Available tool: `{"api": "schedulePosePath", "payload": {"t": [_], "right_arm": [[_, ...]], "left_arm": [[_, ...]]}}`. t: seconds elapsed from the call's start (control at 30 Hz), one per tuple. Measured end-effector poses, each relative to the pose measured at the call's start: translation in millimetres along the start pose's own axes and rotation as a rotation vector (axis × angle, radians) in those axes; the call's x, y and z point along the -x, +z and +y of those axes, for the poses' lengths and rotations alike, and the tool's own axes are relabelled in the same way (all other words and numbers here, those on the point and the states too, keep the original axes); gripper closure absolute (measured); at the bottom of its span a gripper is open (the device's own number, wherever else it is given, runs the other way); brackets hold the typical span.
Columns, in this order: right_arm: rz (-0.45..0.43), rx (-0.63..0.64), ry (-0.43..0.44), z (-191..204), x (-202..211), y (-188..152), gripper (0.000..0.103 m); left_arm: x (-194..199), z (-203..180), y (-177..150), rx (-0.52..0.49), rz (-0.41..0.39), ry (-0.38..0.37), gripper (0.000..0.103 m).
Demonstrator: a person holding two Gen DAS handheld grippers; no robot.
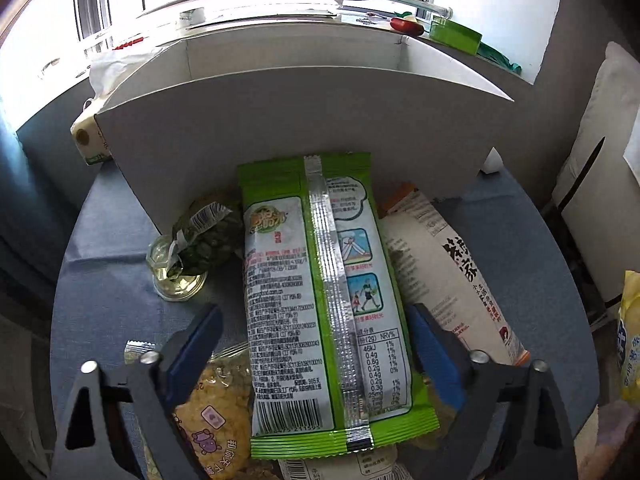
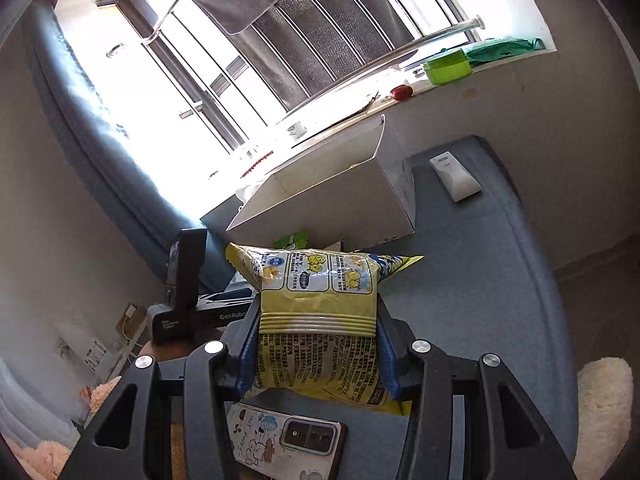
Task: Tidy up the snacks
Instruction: 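Grasp the green wafer pack with the left gripper while the right lifts the yellow bag, then lower the green wafer pack and yellow chip bag into the white box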
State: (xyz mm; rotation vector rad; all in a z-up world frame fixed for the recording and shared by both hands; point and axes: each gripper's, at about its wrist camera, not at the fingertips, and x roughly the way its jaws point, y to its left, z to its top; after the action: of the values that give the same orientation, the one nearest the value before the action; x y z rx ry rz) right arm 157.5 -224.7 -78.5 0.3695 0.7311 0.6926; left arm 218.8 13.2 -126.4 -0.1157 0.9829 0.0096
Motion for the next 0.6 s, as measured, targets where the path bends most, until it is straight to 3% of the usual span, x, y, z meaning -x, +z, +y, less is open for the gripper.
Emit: {"api": "schedulePosePath", "payload": {"t": [0.4,0.6], "right_arm": [[0.012,0.019,0.008,6,-11,2,0.05],[0.005,0.121,0.002,27,-36,36,0.05]], "left_arm": [[107,21,-26,0.046,-0.283,-0.148,0.042],[141,30,-1,0.045,-0.401,-0.188,0.042]]}}
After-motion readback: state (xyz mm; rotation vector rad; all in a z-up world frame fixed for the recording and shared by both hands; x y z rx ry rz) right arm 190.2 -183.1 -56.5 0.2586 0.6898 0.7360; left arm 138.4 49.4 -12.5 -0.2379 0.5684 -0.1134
